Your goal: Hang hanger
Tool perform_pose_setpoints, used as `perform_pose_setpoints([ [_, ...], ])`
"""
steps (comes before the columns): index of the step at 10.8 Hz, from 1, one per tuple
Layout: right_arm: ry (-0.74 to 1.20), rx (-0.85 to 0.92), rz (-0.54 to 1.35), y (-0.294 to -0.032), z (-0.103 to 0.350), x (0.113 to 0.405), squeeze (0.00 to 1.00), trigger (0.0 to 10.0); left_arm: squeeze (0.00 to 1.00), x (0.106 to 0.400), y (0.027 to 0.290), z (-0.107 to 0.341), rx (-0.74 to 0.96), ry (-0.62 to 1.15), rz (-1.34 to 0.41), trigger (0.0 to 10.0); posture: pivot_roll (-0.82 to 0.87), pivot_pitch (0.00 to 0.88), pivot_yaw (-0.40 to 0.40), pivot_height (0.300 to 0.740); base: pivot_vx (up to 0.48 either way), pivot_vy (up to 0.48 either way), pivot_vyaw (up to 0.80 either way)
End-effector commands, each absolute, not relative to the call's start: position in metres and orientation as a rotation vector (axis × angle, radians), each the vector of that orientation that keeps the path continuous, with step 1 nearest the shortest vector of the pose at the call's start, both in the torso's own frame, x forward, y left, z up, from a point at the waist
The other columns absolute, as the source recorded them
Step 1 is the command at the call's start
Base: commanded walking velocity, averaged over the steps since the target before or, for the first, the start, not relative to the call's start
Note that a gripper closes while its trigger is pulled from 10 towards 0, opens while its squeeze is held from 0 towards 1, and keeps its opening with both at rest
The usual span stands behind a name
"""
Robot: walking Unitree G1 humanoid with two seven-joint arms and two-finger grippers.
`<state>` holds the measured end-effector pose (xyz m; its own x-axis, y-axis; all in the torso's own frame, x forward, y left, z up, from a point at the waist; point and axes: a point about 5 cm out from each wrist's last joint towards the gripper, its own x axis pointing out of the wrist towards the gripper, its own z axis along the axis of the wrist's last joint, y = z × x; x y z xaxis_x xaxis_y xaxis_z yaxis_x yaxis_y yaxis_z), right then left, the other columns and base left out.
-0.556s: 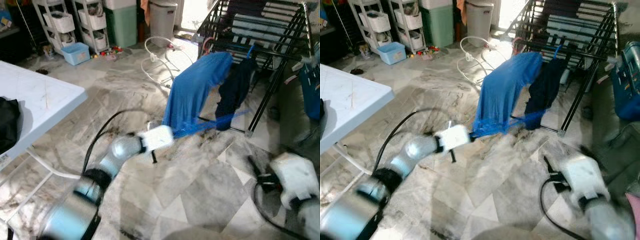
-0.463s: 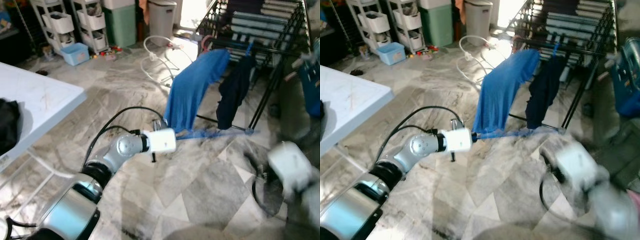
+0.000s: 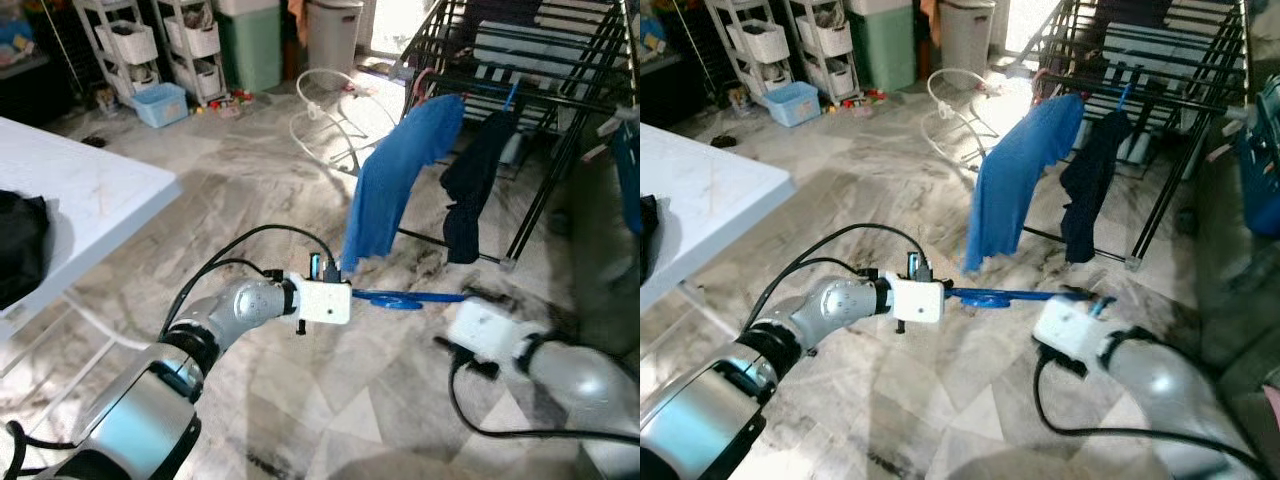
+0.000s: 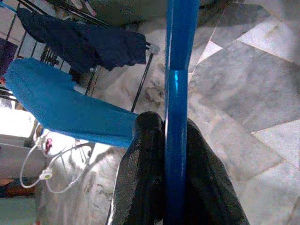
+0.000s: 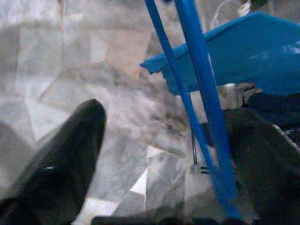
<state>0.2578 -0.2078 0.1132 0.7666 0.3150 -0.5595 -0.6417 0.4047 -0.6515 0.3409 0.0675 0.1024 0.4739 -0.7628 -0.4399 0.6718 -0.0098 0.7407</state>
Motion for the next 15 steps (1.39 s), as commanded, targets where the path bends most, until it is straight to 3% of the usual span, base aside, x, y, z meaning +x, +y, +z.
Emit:
perform_pose_setpoints([
  [1,0.395,-1.000,0.672,-0.202,0.110,0.260,0.00,0.0,0.00,0.345,0.069,0.110,1.129,-0.148,-1.107,10.0,0.01,0.052,-0.025,0.740,0.000,0.000,0.00],
  [2,0.386,-1.003,0.667,-0.201,0.112,0.264,0.00,0.0,0.00,0.347,0.070,0.111,1.125,-0.154,-1.080,10.0,0.01,0.052,-0.025,0.740,0.000,0.000,0.00],
  [3,0.341,-1.165,0.584,-0.212,0.119,0.279,0.00,0.0,0.00,0.356,0.065,0.130,1.126,-0.279,-0.951,10.0,0.01,0.058,-0.023,0.740,0.000,0.000,0.00],
  [6,0.209,-1.349,0.427,-0.218,0.144,0.304,0.00,0.0,0.00,0.367,0.057,0.148,1.174,-0.380,-0.798,10.0,0.00,0.070,-0.009,0.740,0.000,0.000,0.00],
  [15,0.136,-1.371,0.529,-0.196,0.130,0.311,0.00,0.0,0.00,0.357,0.051,0.130,1.235,-0.391,-0.883,10.0,0.00,0.066,-0.021,0.740,0.000,0.000,0.00],
])
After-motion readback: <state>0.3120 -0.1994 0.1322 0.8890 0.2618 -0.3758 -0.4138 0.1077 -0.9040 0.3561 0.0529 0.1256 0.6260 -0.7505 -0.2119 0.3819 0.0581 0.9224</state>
